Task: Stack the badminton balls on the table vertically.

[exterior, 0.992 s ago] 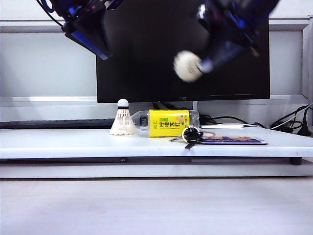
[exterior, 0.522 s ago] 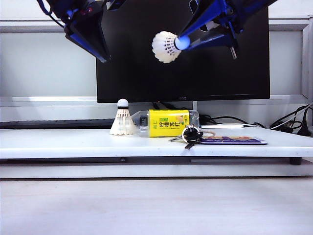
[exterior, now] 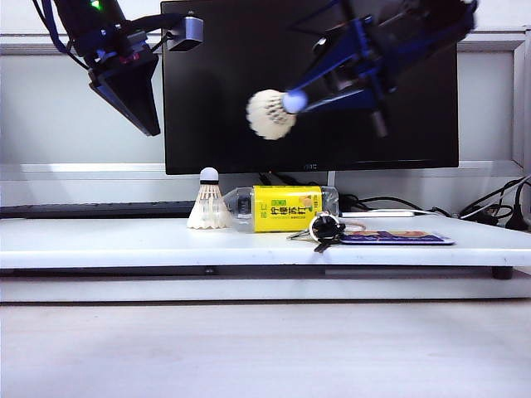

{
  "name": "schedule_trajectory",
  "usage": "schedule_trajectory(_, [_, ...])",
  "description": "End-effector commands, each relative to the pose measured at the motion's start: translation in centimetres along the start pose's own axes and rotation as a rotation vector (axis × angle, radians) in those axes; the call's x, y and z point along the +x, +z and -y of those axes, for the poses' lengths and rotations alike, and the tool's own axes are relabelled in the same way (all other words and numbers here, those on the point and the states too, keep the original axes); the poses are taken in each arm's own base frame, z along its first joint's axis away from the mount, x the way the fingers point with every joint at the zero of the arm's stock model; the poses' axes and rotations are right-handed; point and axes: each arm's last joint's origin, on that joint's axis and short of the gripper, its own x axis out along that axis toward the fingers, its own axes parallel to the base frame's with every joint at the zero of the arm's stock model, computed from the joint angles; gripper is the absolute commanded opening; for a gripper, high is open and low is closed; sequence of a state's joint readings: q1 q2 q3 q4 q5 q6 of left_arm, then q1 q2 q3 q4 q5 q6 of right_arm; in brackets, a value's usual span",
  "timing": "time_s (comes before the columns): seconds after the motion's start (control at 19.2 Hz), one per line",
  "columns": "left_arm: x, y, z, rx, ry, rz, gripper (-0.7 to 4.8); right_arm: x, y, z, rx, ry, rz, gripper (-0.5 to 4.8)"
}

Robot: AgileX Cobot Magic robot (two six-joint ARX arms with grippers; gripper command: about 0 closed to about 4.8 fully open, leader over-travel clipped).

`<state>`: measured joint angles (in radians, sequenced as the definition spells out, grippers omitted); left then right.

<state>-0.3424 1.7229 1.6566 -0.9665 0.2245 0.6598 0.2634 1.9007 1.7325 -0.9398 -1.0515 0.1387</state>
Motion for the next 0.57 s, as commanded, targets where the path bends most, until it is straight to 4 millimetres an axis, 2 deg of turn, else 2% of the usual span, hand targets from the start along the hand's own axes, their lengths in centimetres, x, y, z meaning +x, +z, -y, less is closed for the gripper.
schedule_trajectory(0.05, [-2.2, -0.3, -0.1, -0.029, -0.051, 0.101, 1.2, 1.6, 1.8, -0.4, 0.052, 0.167, 0.024, 1.16])
schedule_trajectory(0.16, [-4.3, -1.4, -0.9, -0.071, 0.0, 0.121, 1.2, 2.7, 2.4, -1.1, 0.069, 0.191, 0.032, 1.16])
schedule_trajectory(0.31, [-7.6, -3.5, -2.5, -0.227, 0.094, 0.156, 1.2, 4.3, 2.7, -2.3, 0.119, 0.206, 0.025, 1.16])
schedule_trajectory(0.47, [-9.1, -4.7, -3.4, -0.379, 0.139, 0.176, 1.19, 5.0, 2.8, -2.8, 0.202, 0.192, 0.033, 1.15])
schedule_trajectory(0.57, [-9.1, -4.8, -3.3, -0.444, 0.13, 0.173, 1.19, 5.2, 2.8, -2.7, 0.272, 0.182, 0.032, 1.15])
